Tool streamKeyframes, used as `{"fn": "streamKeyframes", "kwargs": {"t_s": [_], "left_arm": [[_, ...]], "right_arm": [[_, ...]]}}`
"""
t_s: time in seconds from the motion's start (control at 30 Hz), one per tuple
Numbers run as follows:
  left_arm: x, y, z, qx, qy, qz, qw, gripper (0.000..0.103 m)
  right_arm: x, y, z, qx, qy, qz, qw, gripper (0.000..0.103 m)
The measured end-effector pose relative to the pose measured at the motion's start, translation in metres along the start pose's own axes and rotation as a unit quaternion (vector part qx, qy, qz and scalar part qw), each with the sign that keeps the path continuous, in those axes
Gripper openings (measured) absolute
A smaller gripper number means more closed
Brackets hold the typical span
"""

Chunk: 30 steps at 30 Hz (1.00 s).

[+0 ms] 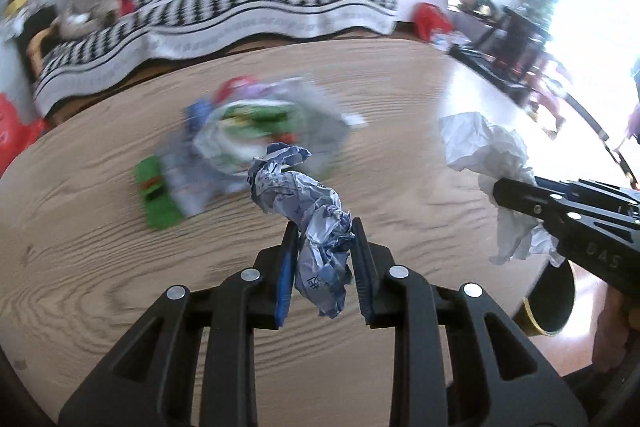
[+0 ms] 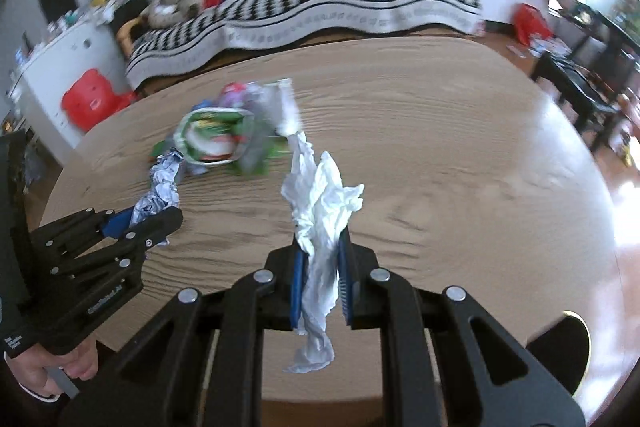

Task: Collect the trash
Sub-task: 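Carry the tissue and foil wrapper to the black bin and release them inside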

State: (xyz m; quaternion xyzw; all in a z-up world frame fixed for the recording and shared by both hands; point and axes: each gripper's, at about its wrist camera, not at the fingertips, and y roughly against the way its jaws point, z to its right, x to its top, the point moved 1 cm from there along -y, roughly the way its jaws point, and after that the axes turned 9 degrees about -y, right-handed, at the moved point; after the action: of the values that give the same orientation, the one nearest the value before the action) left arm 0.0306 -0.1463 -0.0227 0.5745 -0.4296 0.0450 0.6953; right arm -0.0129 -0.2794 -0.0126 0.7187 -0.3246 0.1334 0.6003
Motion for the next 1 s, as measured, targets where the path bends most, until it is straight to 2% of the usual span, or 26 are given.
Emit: {"fn": "streamKeyframes", "kwargs": {"t_s": [0.23,0.43,0.53,0.63,0.77,0.87,1.0], "left_arm": [[0.021,-0.015,0.106,-0.062,-0.07,0.009,0.9956,0.026],[0.02,-0.035,0.198,-0.125,-0.121,0.002,0.9847,0.026],[0.017,-0.042,0.245,-0.154,-0.152,0.005,0.9763,0.026],[0.007,-0.052,0.297,-0.193,-0.186,0.004,0.9634,0.026],[-0.011,-0.069,0.346,-0.236,-0.22,-0.015,0.9463,0.026],[-0.024,-0.083,0.37,-0.262,-0.231,-0.035,0.9364,0.026],[-0.035,-0.102,0.389,-0.283,-0.234,-0.058,0.9284,0.026]], "right_arm": [[-0.018,0.048,0.105,-0.048,-0.077,0.029,0.995,0.015],[-0.042,0.086,0.194,-0.087,-0.143,0.048,0.985,0.015],[-0.056,0.103,0.234,-0.105,-0.176,0.057,0.977,0.015],[-0.073,0.115,0.271,-0.124,-0.206,0.059,0.969,0.015],[-0.103,0.124,0.321,-0.15,-0.249,0.048,0.956,0.016],[-0.13,0.122,0.355,-0.162,-0.281,0.027,0.945,0.016],[-0.153,0.116,0.387,-0.164,-0.321,-0.002,0.933,0.016]]}}
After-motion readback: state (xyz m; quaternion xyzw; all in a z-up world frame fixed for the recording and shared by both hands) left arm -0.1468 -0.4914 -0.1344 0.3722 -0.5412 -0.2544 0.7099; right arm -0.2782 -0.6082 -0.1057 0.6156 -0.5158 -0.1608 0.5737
